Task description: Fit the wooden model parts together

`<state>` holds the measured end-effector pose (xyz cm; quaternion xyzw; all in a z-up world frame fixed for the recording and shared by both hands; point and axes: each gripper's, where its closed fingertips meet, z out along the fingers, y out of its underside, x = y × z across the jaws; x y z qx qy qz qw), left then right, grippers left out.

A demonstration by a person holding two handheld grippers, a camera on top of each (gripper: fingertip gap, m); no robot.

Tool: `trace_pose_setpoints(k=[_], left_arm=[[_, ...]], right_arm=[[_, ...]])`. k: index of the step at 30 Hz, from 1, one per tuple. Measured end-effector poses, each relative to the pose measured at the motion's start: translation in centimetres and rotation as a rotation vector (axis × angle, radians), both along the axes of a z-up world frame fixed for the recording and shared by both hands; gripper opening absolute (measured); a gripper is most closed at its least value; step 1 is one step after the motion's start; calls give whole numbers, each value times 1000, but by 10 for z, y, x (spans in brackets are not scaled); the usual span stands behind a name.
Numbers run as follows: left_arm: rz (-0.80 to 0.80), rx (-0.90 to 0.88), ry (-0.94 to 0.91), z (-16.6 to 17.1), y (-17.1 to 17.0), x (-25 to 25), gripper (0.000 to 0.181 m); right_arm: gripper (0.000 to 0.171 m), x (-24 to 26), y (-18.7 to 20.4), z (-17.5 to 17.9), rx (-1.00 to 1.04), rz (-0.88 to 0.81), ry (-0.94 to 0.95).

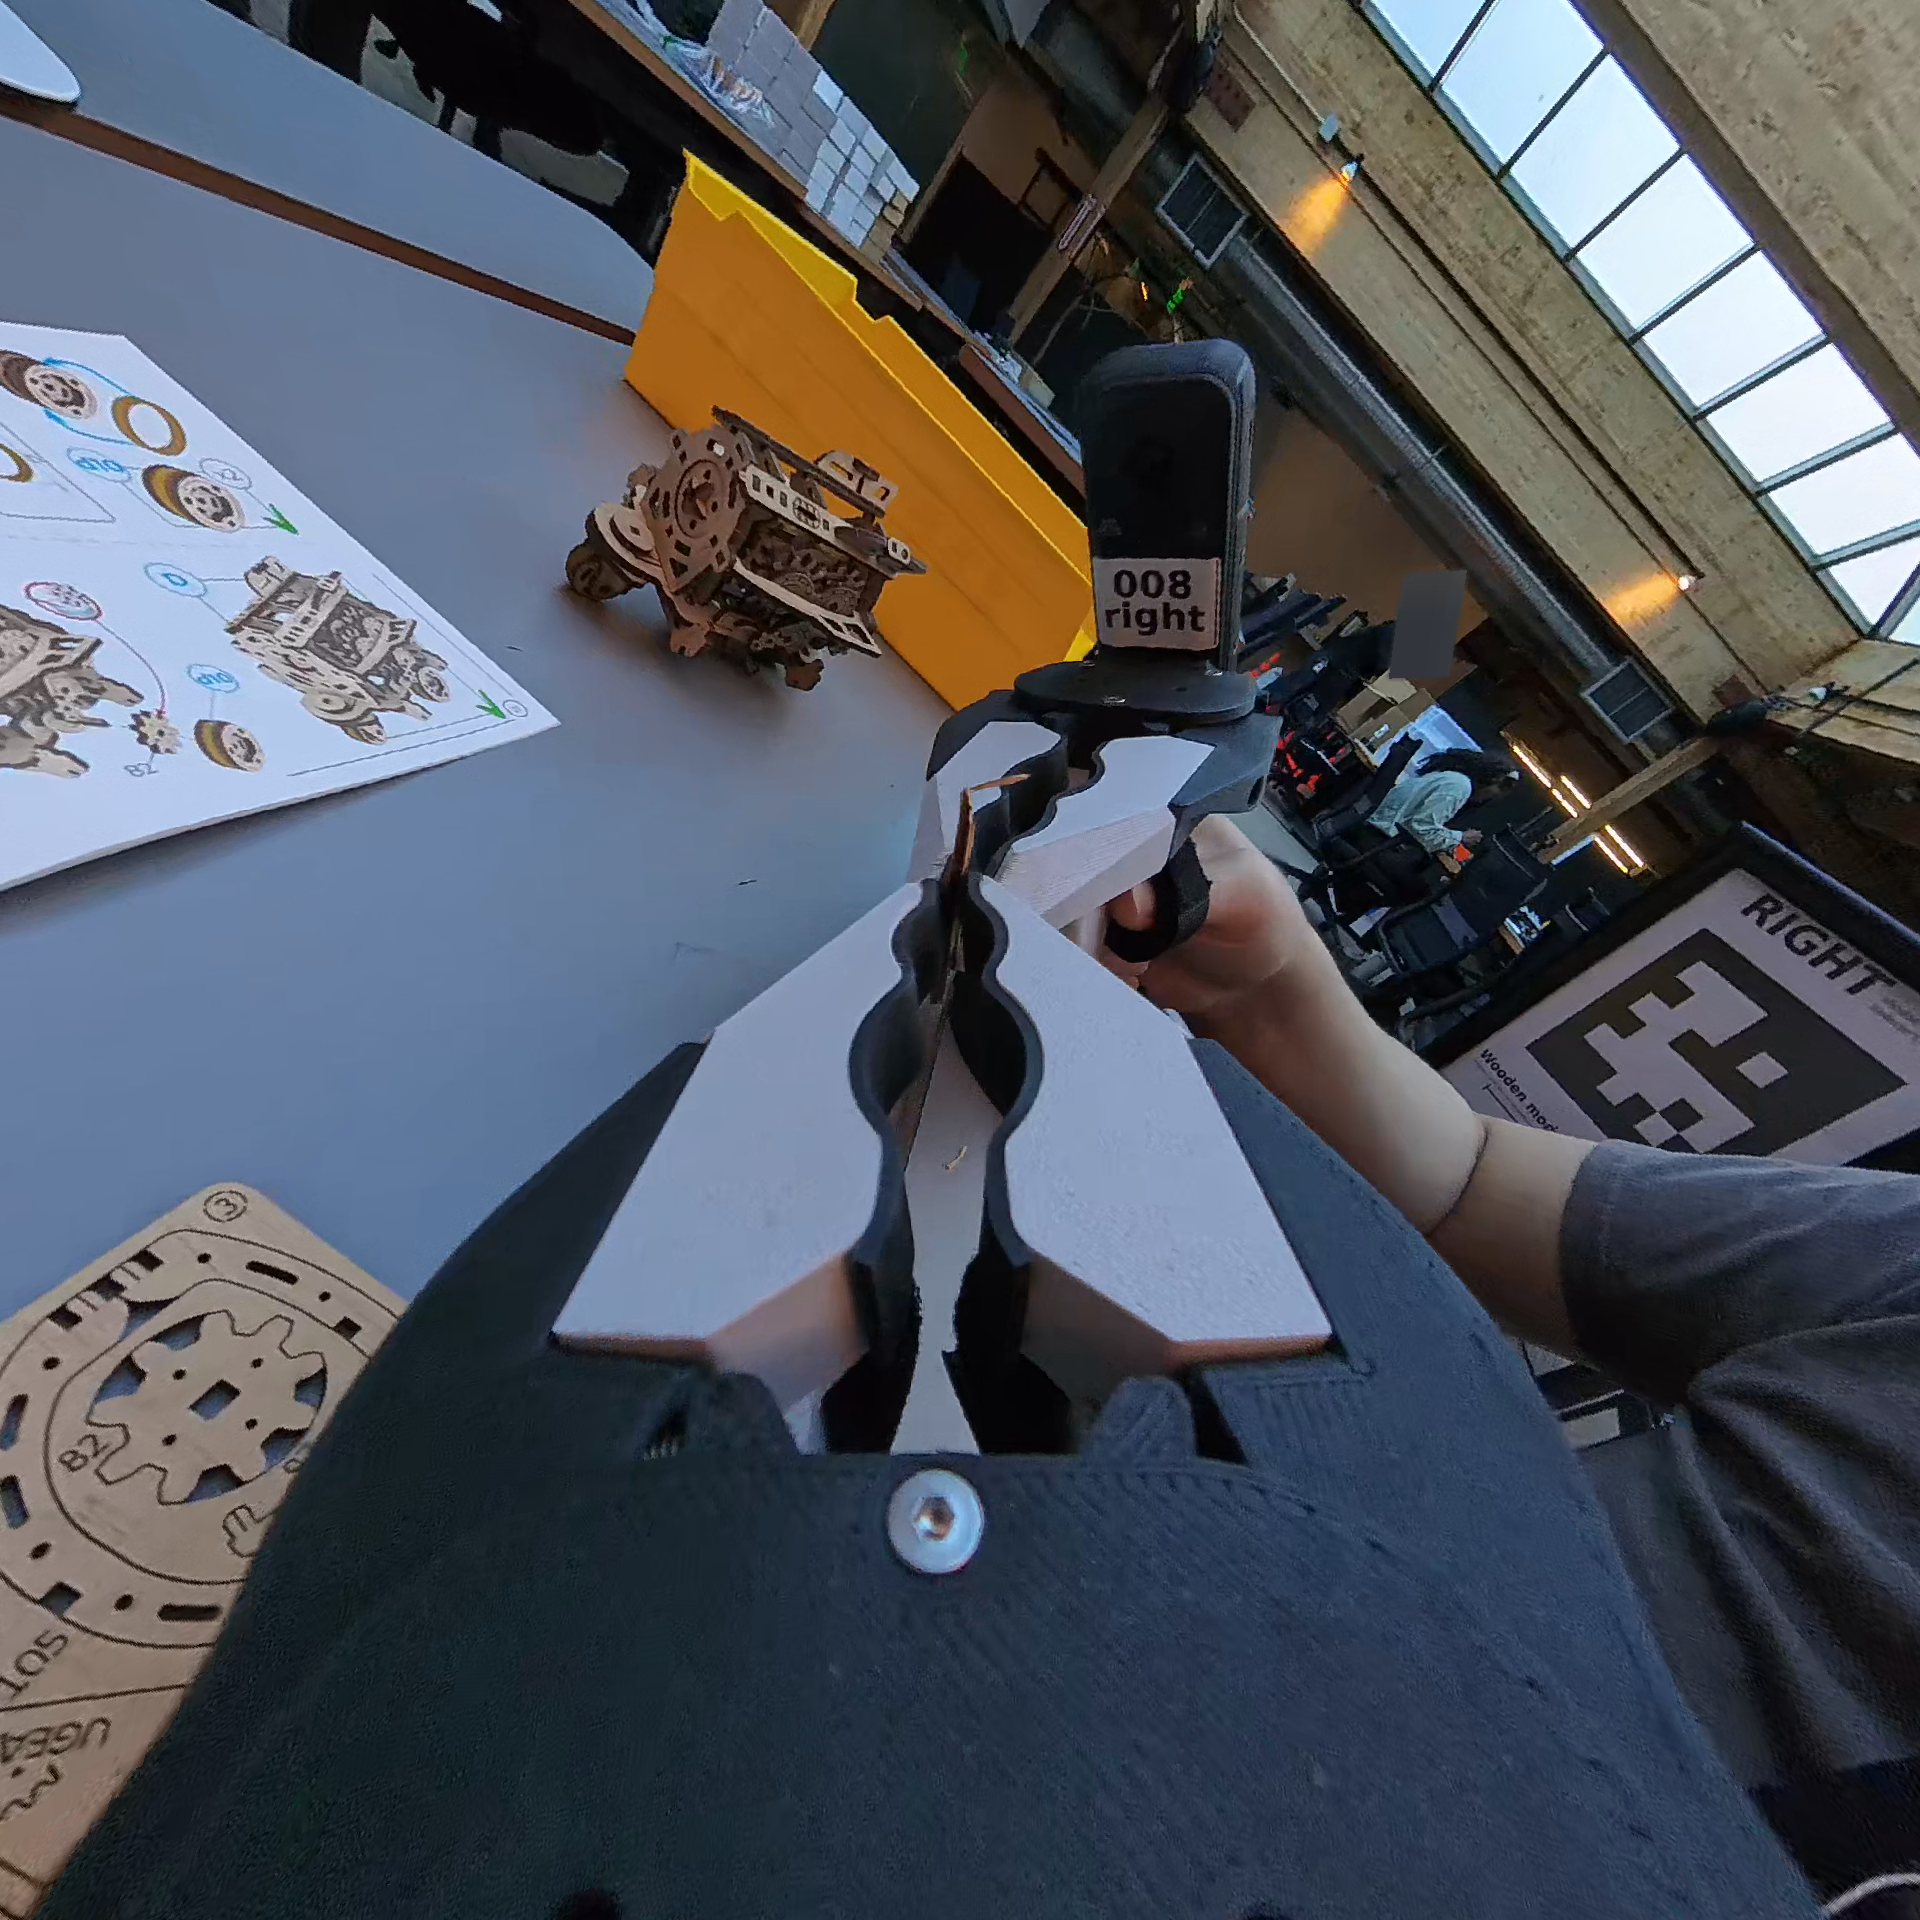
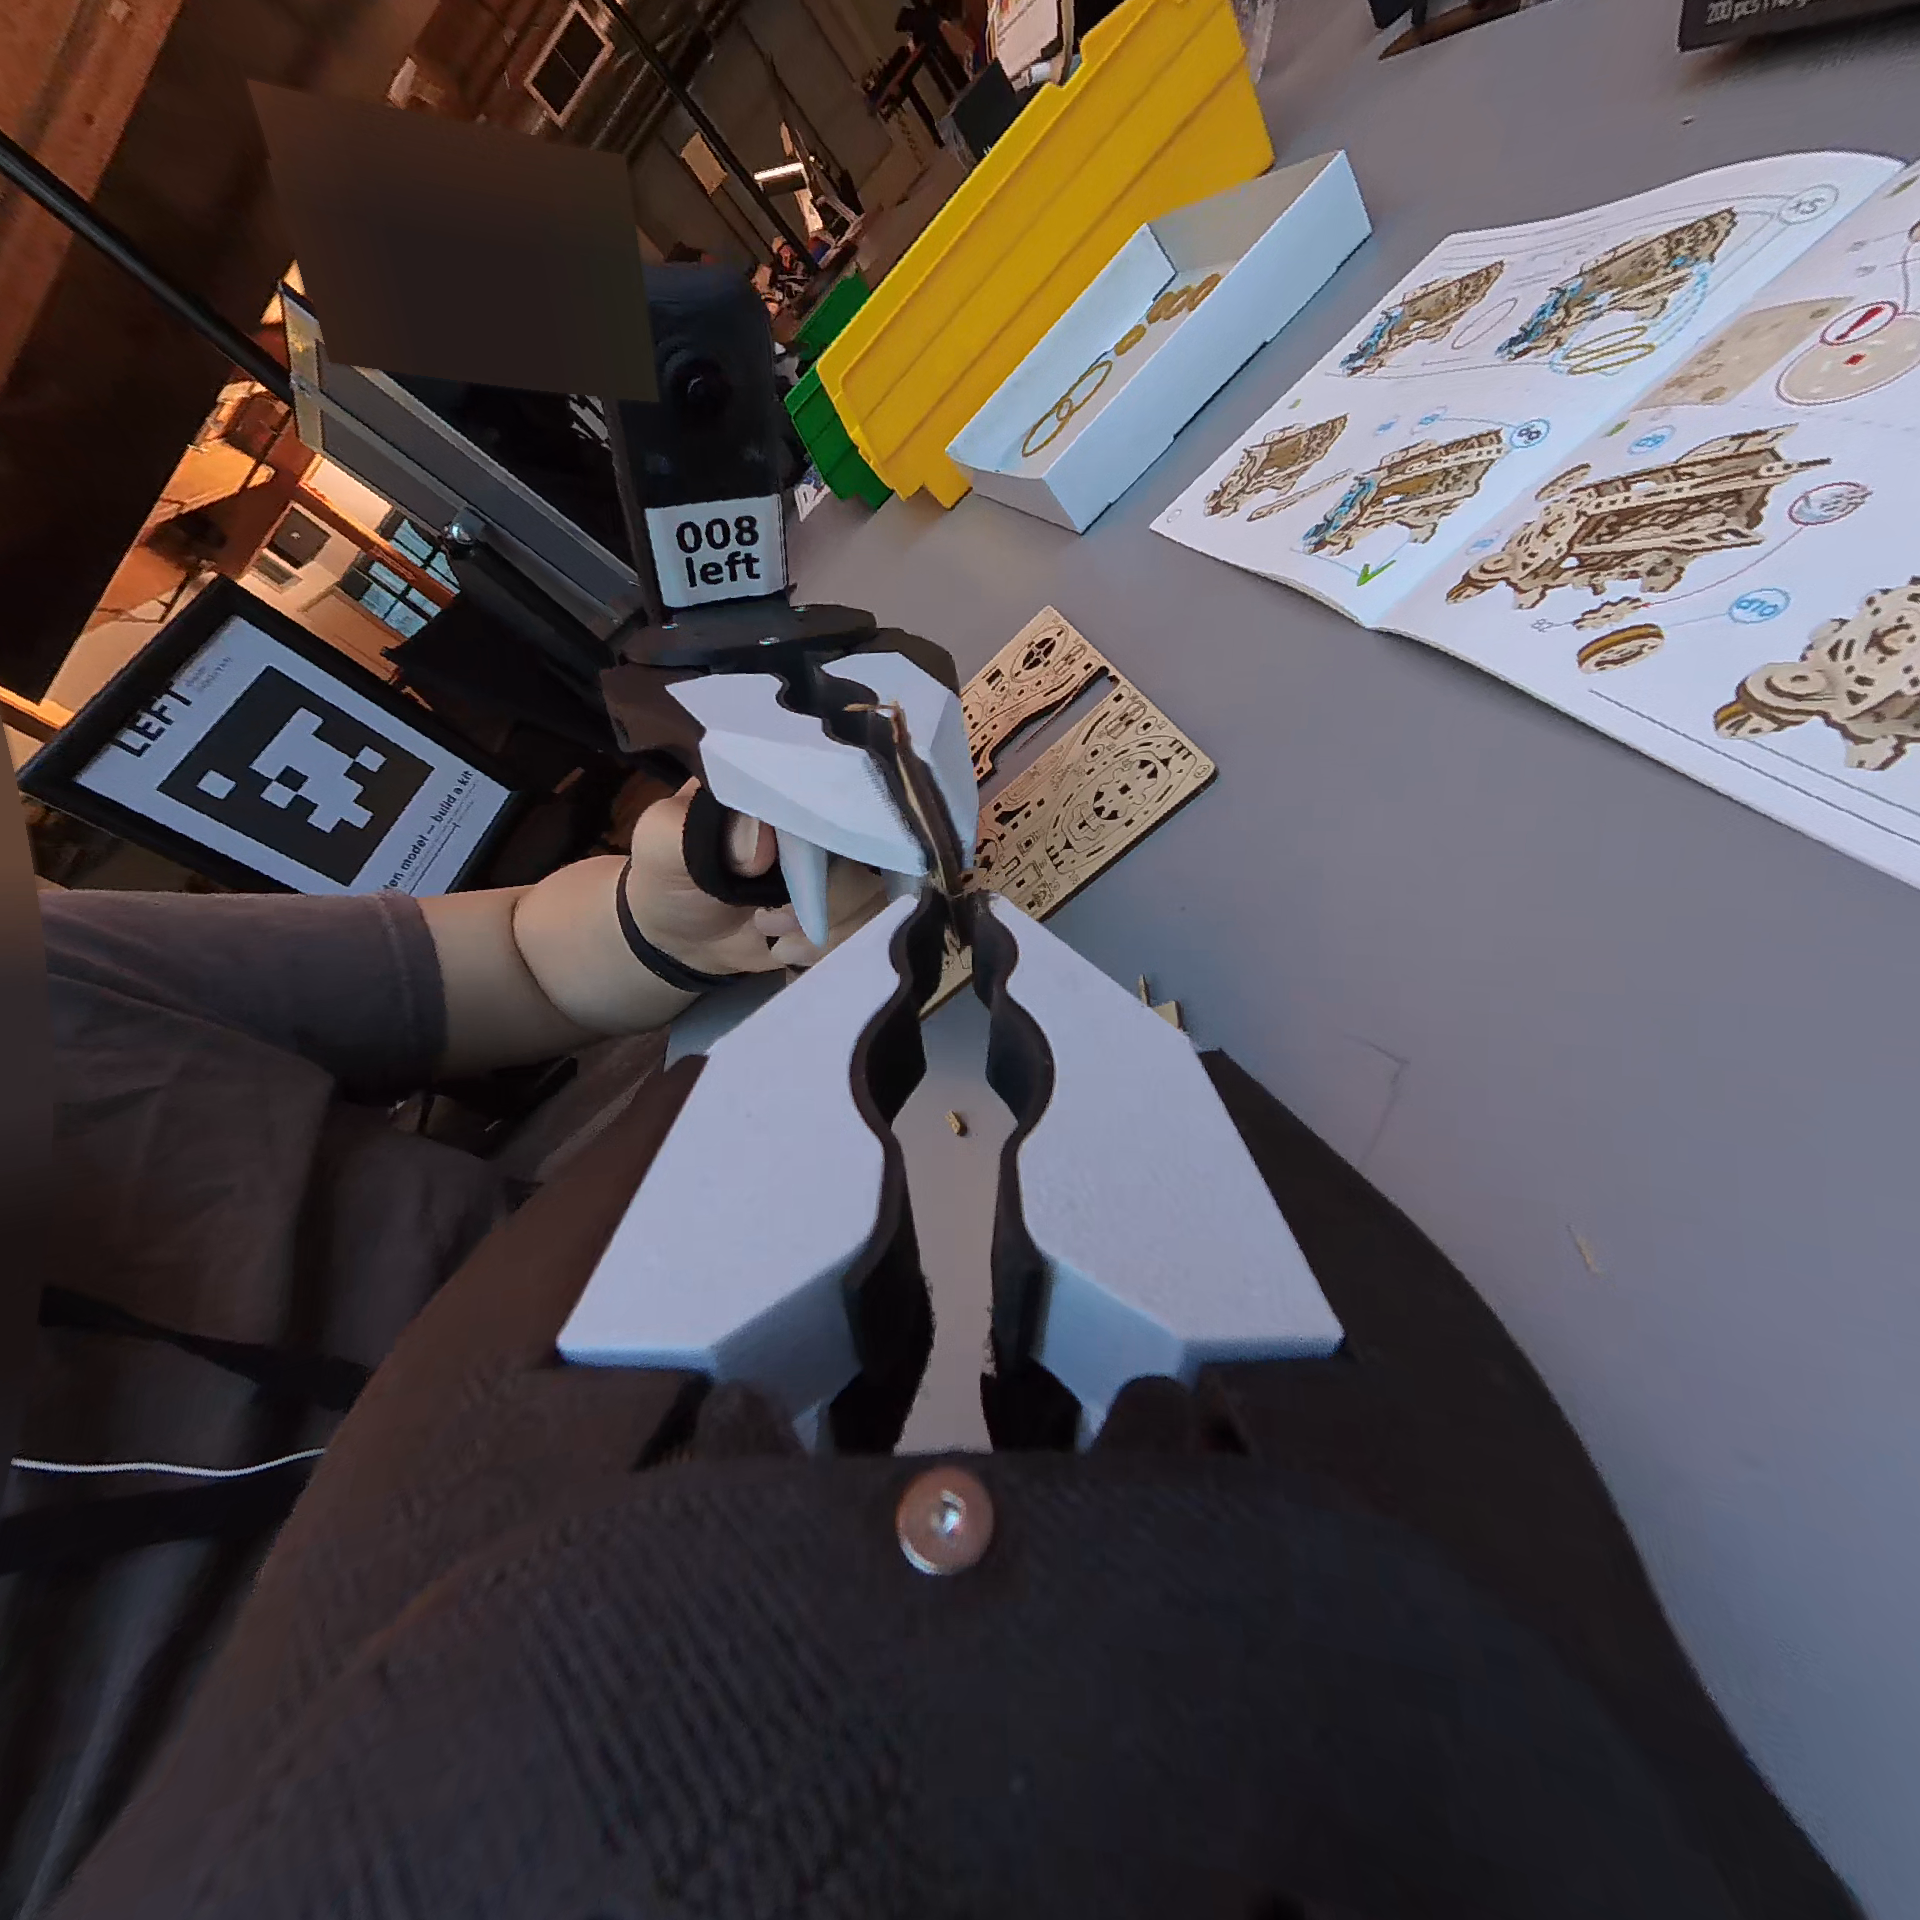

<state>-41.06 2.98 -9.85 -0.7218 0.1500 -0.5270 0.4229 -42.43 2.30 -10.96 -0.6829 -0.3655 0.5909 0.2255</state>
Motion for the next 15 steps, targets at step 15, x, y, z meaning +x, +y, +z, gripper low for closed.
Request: trace_pose_setpoints(k=[15], left_arm=[[52, -57, -3, -16, 9, -3, 0]], right_arm=[[4, -1, 8, -14, 133, -48, -93]])
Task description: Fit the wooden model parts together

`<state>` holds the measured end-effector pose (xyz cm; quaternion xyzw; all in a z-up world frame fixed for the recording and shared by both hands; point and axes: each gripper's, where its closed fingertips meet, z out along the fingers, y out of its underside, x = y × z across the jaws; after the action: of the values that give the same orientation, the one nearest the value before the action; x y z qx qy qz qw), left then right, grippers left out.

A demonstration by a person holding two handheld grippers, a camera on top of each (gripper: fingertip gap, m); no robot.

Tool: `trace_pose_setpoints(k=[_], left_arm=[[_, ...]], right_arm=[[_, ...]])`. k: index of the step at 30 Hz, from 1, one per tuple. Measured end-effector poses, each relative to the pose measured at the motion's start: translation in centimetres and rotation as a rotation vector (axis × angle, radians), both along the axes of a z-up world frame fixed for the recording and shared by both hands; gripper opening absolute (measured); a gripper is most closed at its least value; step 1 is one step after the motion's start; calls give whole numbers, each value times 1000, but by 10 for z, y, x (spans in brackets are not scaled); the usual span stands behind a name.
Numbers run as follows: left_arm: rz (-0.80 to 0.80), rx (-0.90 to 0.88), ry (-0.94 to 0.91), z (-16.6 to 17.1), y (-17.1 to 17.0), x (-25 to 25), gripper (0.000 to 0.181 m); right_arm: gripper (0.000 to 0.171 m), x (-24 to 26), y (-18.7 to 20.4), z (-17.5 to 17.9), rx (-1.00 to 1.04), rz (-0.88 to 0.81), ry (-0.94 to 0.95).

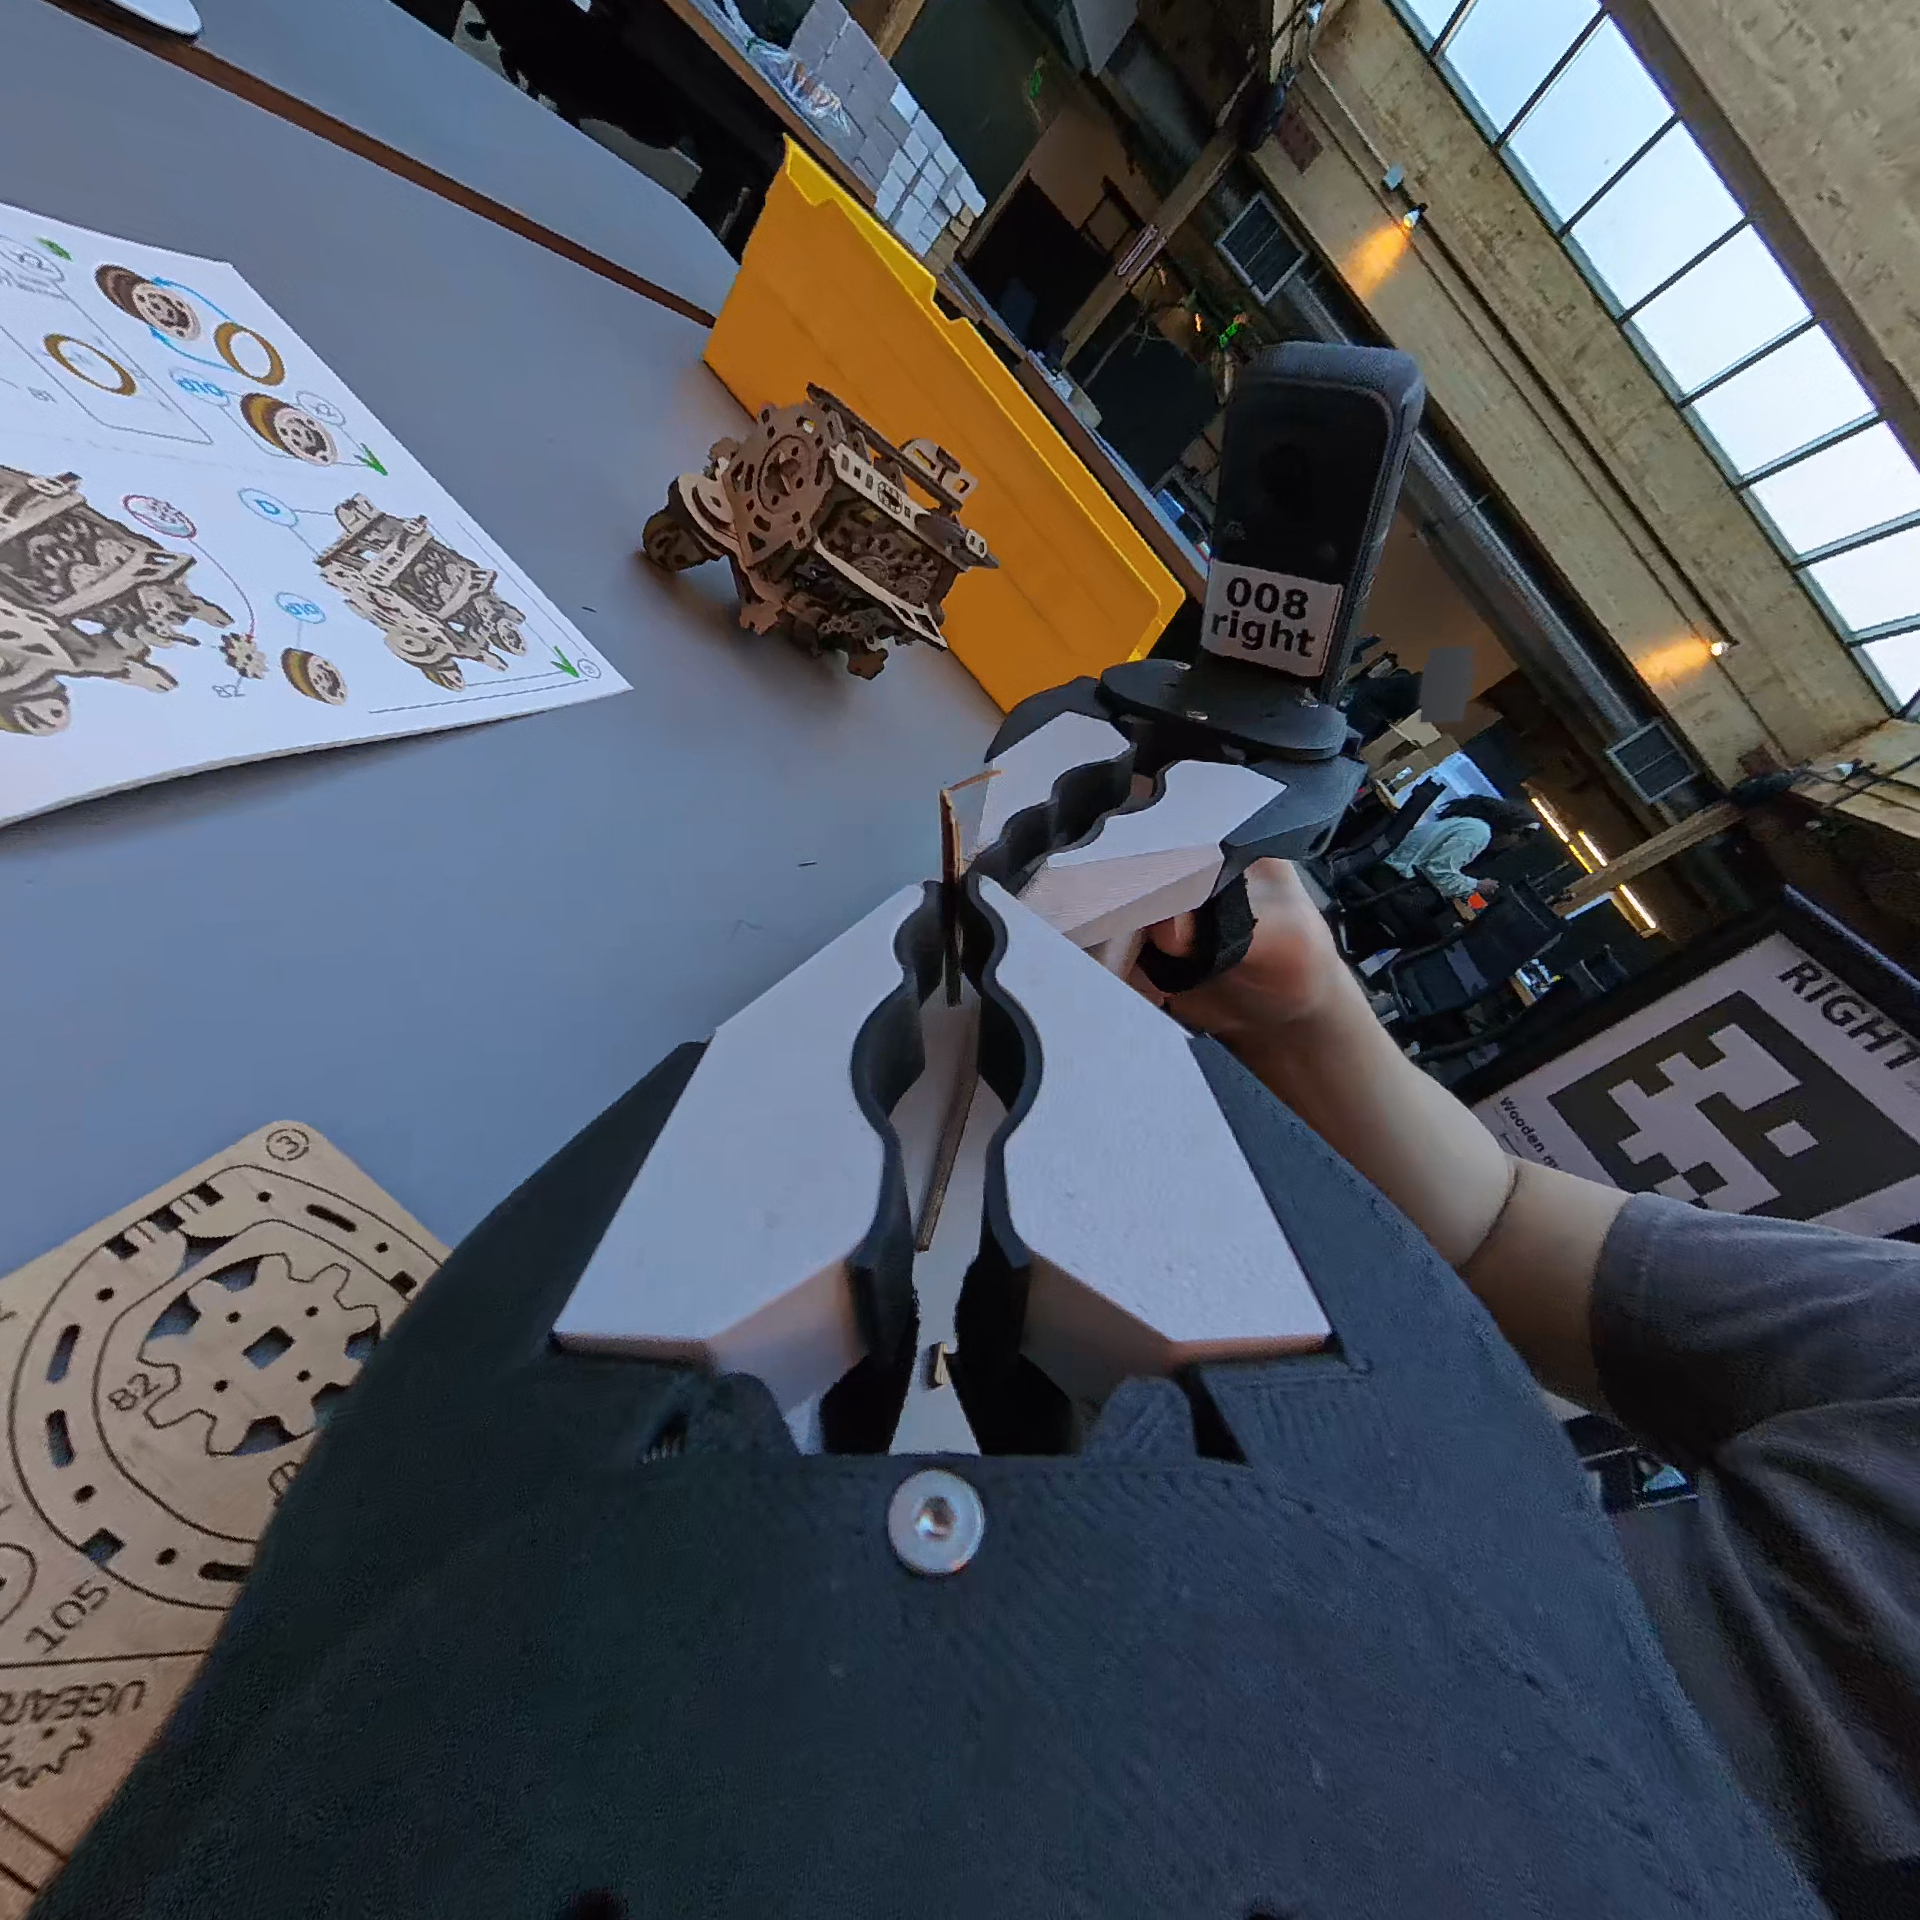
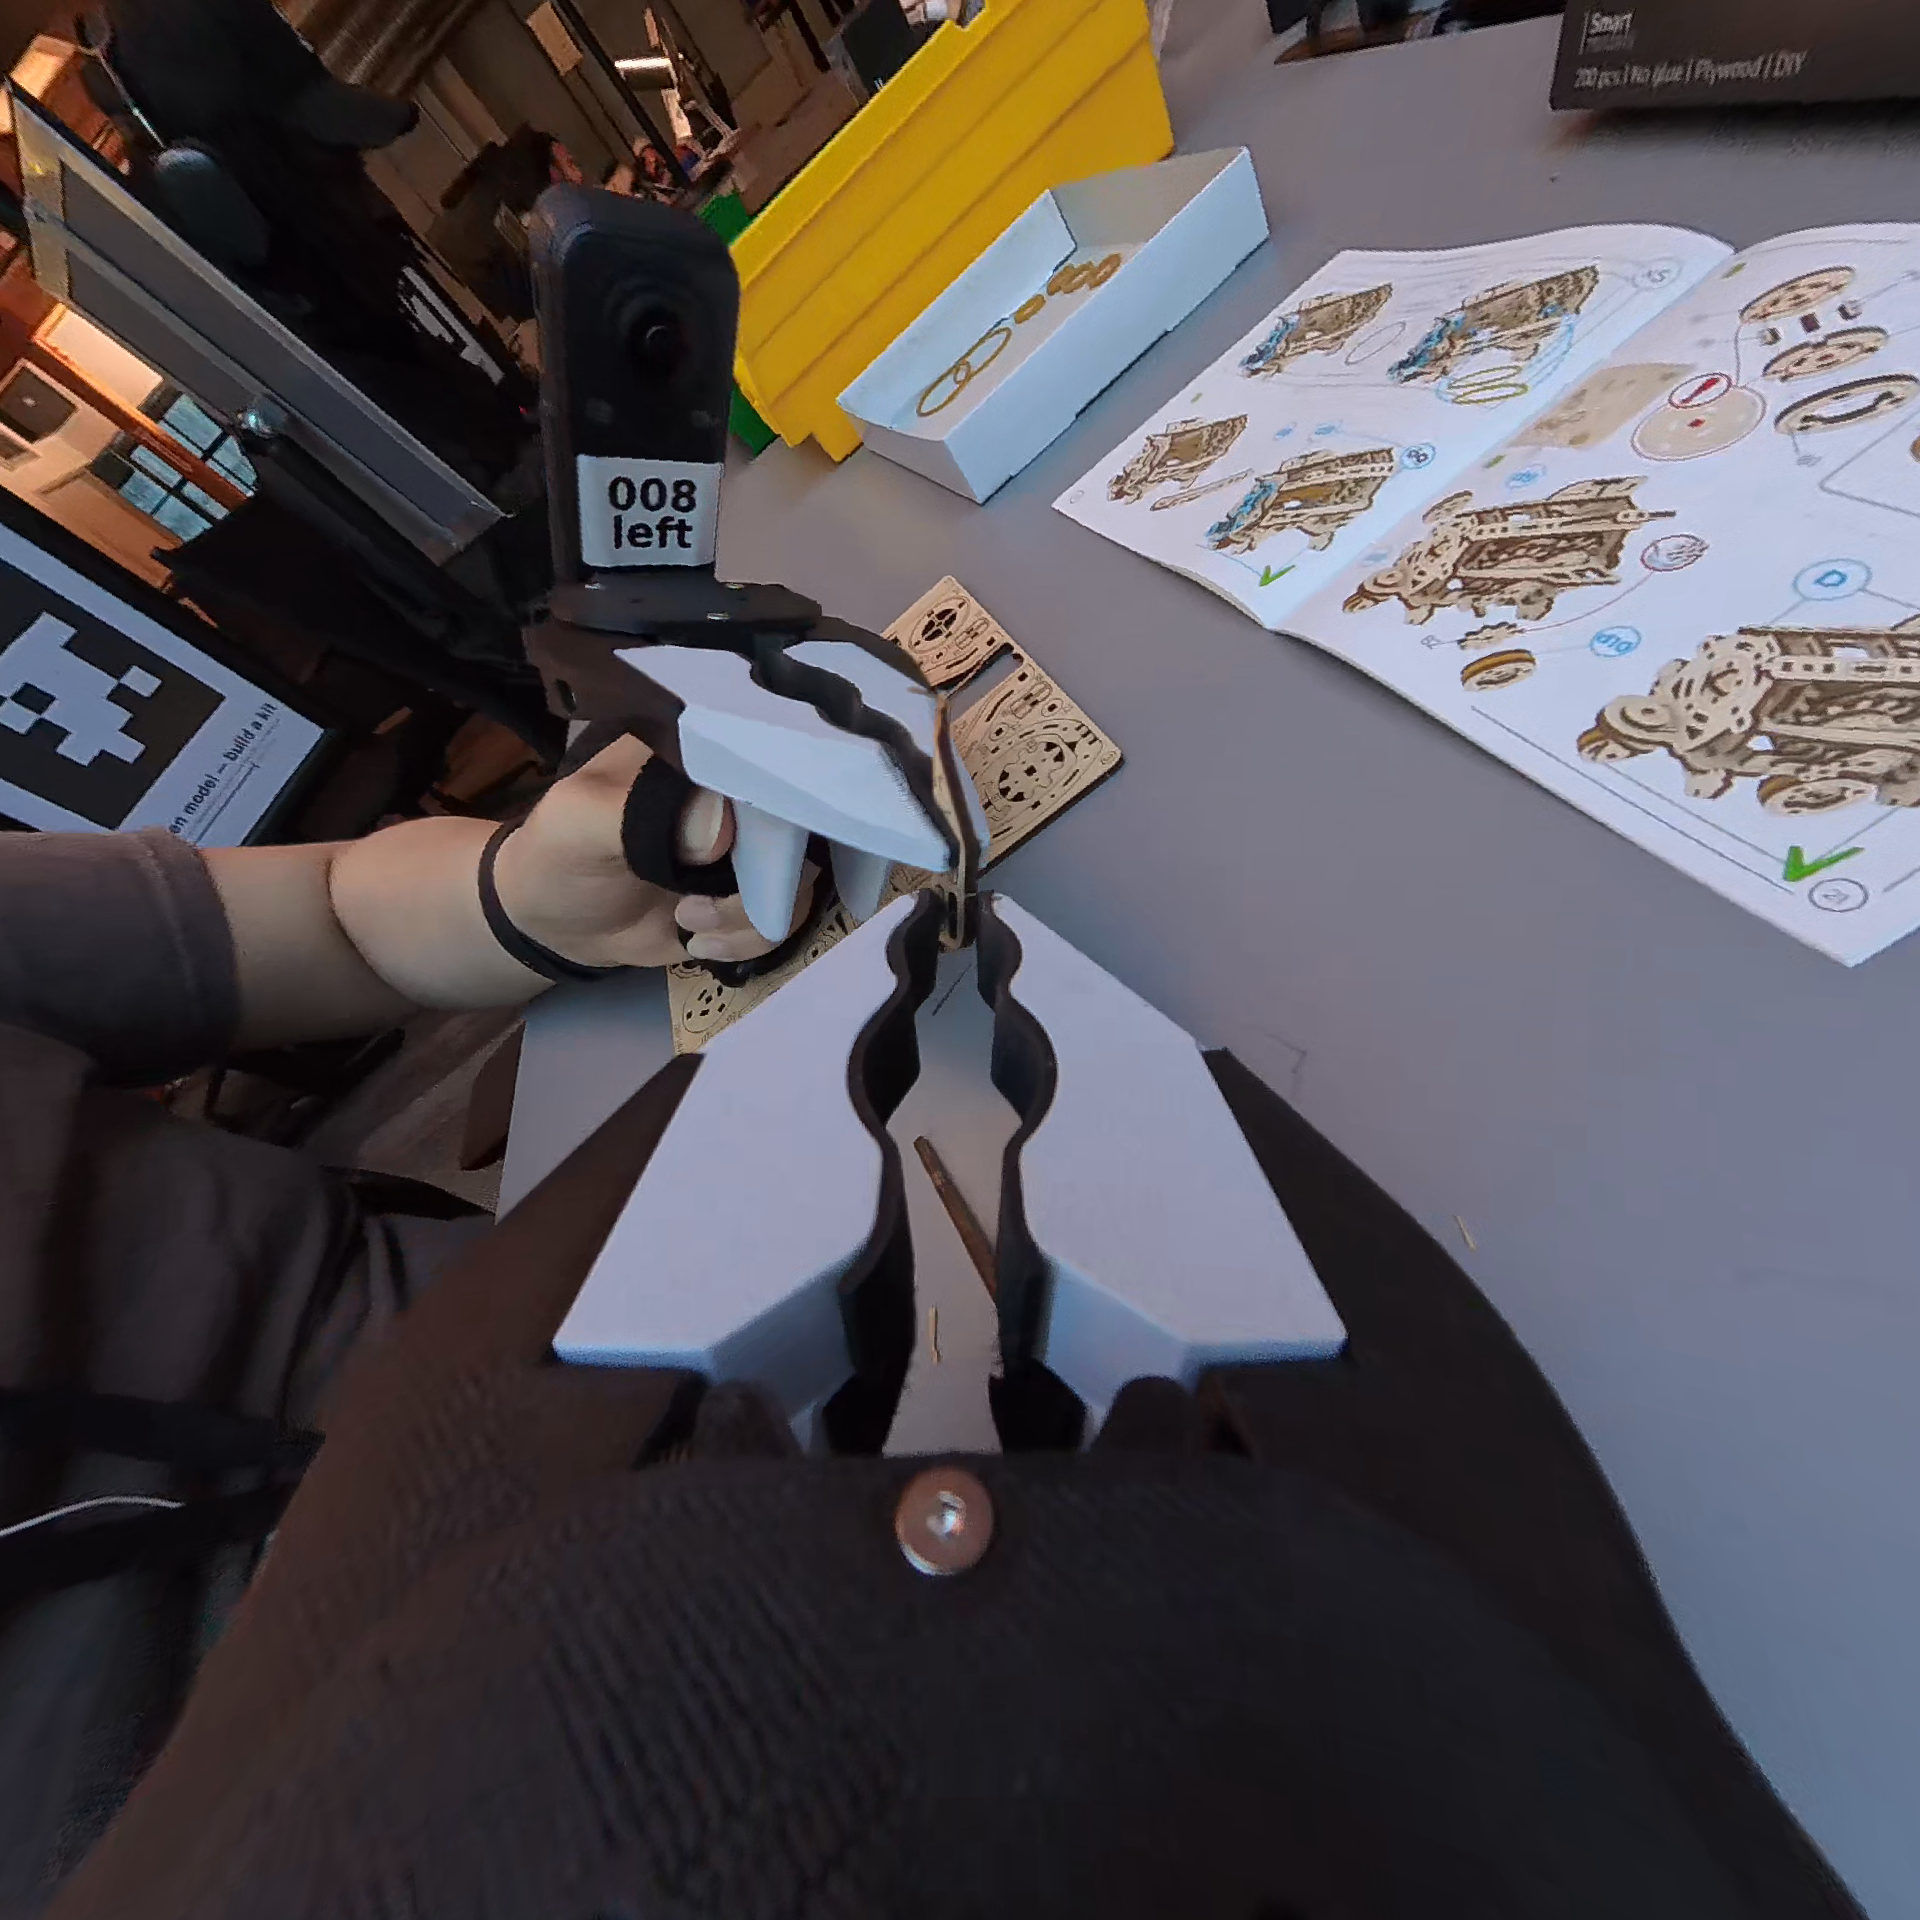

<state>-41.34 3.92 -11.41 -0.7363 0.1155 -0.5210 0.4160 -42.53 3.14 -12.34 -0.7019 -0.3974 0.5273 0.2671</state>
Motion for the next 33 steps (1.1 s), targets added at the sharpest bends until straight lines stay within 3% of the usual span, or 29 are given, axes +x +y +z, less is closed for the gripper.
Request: trace_pose_setpoints(k=[23, 33], left_arm=[[-29, 45, 47, 2, -6, 3, 1], [15, -53, 47, -12, -5, 3, 2]], right_arm=[[3, 2, -7, 2, -126, 82, 43], [3, 1, -3, -14, -89, 35, -72]])
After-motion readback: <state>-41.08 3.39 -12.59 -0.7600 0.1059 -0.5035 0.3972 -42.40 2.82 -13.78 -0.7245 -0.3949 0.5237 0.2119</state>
